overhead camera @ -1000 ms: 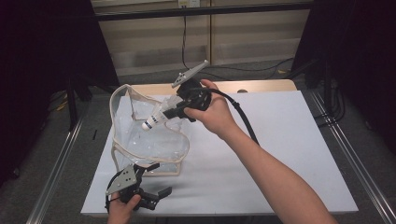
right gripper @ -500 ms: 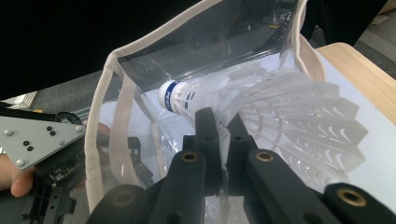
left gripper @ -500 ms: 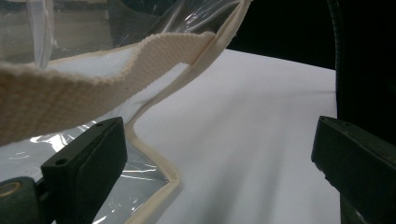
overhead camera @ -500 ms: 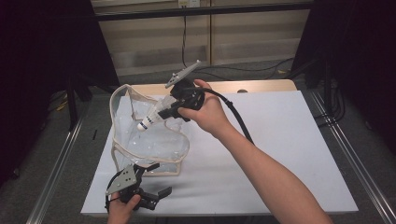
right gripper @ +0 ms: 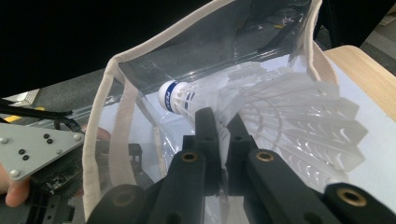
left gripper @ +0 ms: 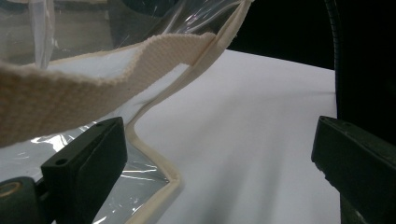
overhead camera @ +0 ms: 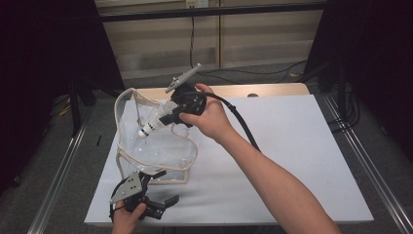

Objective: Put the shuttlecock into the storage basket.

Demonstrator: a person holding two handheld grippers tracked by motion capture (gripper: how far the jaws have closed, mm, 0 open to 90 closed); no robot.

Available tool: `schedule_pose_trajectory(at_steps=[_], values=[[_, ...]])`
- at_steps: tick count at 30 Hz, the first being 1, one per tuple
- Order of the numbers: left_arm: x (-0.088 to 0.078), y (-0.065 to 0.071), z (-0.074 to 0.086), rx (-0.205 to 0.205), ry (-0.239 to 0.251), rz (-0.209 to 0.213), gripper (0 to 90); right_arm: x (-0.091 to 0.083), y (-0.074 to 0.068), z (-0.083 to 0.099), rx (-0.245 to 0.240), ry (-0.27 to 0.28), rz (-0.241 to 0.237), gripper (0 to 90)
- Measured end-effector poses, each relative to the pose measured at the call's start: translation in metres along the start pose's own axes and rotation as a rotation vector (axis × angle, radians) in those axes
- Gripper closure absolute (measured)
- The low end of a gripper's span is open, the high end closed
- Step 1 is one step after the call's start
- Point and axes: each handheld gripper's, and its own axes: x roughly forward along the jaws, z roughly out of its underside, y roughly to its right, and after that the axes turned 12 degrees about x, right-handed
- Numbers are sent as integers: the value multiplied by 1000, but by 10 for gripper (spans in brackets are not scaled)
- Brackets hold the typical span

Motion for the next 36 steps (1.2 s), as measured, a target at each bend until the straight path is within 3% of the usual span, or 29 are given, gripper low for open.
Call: schedule_pose_trajectory(at_steps=[36], values=[[-1,0,0,2,0,0,37,34,1,-2,-14,-61,12,875]])
